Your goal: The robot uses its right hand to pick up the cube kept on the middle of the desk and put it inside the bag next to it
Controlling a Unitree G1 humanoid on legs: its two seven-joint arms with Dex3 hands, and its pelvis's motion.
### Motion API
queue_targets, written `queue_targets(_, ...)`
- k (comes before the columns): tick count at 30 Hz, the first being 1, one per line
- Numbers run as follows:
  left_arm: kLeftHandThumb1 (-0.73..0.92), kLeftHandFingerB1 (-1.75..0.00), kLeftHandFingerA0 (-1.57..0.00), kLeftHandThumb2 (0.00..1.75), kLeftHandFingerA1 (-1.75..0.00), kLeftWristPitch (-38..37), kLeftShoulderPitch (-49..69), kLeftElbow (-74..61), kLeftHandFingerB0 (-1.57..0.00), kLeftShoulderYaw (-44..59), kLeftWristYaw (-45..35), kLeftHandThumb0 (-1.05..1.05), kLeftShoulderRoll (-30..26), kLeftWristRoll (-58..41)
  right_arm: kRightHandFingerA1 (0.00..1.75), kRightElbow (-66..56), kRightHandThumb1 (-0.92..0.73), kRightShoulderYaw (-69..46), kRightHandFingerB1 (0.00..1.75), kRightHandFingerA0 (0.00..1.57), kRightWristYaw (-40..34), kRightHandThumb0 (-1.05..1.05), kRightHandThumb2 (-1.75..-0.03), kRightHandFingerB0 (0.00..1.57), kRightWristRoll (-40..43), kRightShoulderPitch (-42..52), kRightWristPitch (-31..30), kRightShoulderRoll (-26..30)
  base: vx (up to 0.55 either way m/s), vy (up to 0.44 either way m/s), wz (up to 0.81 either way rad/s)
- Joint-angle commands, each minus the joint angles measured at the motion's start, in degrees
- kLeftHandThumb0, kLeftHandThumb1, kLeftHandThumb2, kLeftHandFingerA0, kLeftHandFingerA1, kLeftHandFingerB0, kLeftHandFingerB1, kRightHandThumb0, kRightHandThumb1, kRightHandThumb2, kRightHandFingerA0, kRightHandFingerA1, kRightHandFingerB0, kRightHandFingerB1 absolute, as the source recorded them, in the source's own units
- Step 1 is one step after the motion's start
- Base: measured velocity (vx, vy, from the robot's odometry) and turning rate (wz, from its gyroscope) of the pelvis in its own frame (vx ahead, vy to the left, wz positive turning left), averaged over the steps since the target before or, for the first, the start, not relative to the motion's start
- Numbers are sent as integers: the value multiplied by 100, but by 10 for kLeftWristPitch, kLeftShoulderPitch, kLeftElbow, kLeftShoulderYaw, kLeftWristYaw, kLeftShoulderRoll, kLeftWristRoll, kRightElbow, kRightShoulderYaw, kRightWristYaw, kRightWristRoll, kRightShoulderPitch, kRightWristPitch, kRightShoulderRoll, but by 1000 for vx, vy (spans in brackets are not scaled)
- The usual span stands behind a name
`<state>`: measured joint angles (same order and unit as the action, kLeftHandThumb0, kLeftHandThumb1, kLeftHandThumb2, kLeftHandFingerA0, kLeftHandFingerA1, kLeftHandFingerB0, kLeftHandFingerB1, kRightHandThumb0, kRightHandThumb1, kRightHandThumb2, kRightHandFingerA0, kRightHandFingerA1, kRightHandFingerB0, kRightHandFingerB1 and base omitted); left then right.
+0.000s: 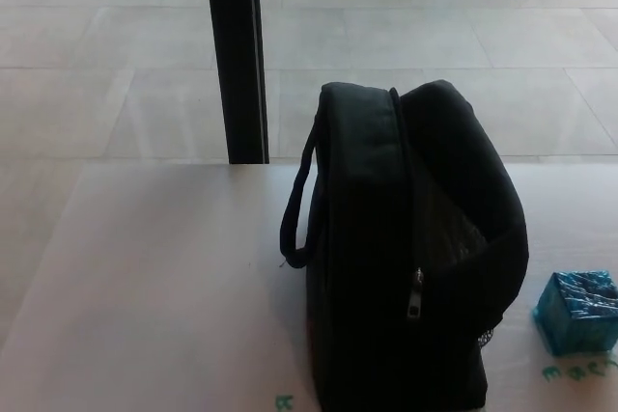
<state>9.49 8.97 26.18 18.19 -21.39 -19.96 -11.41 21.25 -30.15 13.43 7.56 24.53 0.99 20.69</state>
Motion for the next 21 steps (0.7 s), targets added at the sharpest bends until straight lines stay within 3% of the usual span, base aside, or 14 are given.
queue_targets(1, 74, -41, -27, 61, -56, 72, 5, -42, -15, 35, -97, -68, -24, -93, 62, -43, -55, -79, 45, 20, 73, -75, -91, 12, 136, 1, -37, 12, 0, 0, 0)
queue_targets(2, 74, -41, -26, 62, -56, 73, 5, -42, -16, 35, -99, -69, -24, -93, 60, -35, -70, -86, 34, 12, 70, -74, -61, 16, 136, -9, -39, 18, 0, 0, 0)
queue_targets(4, 74, -41, -25, 62, -56, 72, 5, -41, -16, 30, -101, -70, -22, -87, 64, -46, -71, -100, 35, 11, 61, -74, -62, 15, 139, -14, -59, 25, 0, 0, 0)
queue_targets(5, 74, -41, -26, 61, -57, 79, 6, -48, -16, 31, -100, -70, -22, -89, 48, -56, -57, -104, 36, 0, 52, -79, -95, 7, 129, -32, -72, 47, 0, 0, 0)
queue_targets(8, 74, -42, -26, 61, -57, 89, 3, -51, -17, 35, -97, -68, -23, -91, 39, -90, -61, -113, 31, 1, 54, -90, -96, 11, 129, -44, -70, 58, 0, 0, 0)
queue_targets(9, 75, -42, -25, 61, -57, 100, -3, -52, -16, 35, -99, -67, -22, -95, 56, -109, -57, -122, 33, 7, 46, -82, -97, 0, 136, -68, -85, 74, 0, 0, 0)
queue_targets(10, 75, -42, -25, 62, -57, 101, -3, -51, -16, 35, -102, -67, -23, -96, 57, -123, -57, -129, 32, 10, 43, -81, -96, 0, 147, -82, -89, 76, 0, 0, 0)
queue_targets(12, 74, -41, -25, 61, -56, 94, 0, -50, -16, 32, -104, -69, -23, -90, 50, -165, -58, -143, 37, 0, 28, -84, -95, 8, 167, -104, -128, 84, 0, 0, 0)
queue_targets(13, 74, -40, -25, 62, -56, 94, 2, -52, -15, 29, -101, -71, -24, -86, 55, -174, -56, -145, 40, 8, 23, -80, -95, 0, 167, -117, -135, 91, 0, 0, 0)
queue_targets(14, 58, -48, -19, 90, -58, 96, 2, -50, -10, 30, -105, -73, -26, -88, 53, -182, -39, -148, 51, 0, 23, -40, -99, 0, 177, -132, -144, 96, 0, 0, 0)
queue_targets(18, 60, -48, -20, 90, -57, 109, 0, -48, -9, 33, -99, -69, -26, -91, 52, -184, -38, -139, 50, 0, 10, -40, -99, 0, 162, -185, -162, 114, 0, 0, 0)
queue_targets(19, 76, -40, -24, 62, -55, 111, 1, -51, -13, 34, -95, -66, -26, -91, 49, -188, -58, -135, 40, 0, 10, -84, -94, 0, 162, -198, -170, 121, 0, 0, 0)
queue_targets(20, 61, -47, -19, 90, -57, 106, 3, -46, -10, 35, -99, -69, -27, -92, 45, -193, -58, -125, 36, 3, 0, -88, -90, 5, 171, -242, -186, 127, 0, 0, 0)
queue_targets(21, 61, -47, -19, 90, -57, 107, 3, -46, -10, 34, -99, -69, -27, -92, 45, -194, -58, -126, 36, 3, 1, -88, -90, 5, 169, -243, -189, 126, 0, 0, 0)
